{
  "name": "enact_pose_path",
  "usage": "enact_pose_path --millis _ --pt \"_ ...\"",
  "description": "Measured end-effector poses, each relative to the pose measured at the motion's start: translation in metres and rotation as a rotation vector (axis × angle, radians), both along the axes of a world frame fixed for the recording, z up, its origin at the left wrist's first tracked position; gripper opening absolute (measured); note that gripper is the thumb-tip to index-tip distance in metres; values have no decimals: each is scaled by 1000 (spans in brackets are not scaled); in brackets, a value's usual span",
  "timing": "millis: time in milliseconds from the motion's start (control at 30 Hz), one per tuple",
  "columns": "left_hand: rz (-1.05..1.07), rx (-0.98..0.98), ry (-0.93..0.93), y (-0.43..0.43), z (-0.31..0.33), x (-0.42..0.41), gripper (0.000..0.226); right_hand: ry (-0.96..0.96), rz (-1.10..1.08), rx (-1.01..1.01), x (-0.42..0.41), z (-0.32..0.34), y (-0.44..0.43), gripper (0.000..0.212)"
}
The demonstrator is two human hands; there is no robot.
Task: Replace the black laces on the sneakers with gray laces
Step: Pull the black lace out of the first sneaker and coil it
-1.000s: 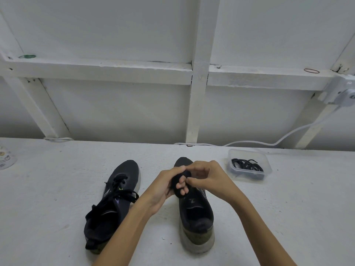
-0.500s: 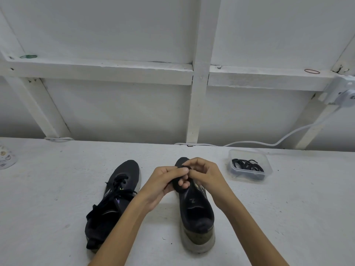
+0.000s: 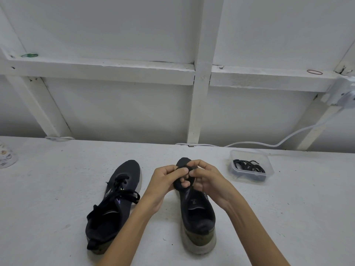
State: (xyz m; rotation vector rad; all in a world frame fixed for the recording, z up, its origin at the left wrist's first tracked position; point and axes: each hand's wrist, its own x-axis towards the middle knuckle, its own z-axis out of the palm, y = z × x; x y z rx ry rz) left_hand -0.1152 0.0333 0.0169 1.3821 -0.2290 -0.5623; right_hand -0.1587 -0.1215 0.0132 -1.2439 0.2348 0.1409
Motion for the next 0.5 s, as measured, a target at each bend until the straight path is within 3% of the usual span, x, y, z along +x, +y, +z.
enact_pose_path --millis 200,500 --pt "-58 -27 62 2 -2 0 13 -130 -4 -142 -4 1 0 34" --pt "-42 -72 76 1 -6 1 22 -301 -180 -449 -8 4 6 27"
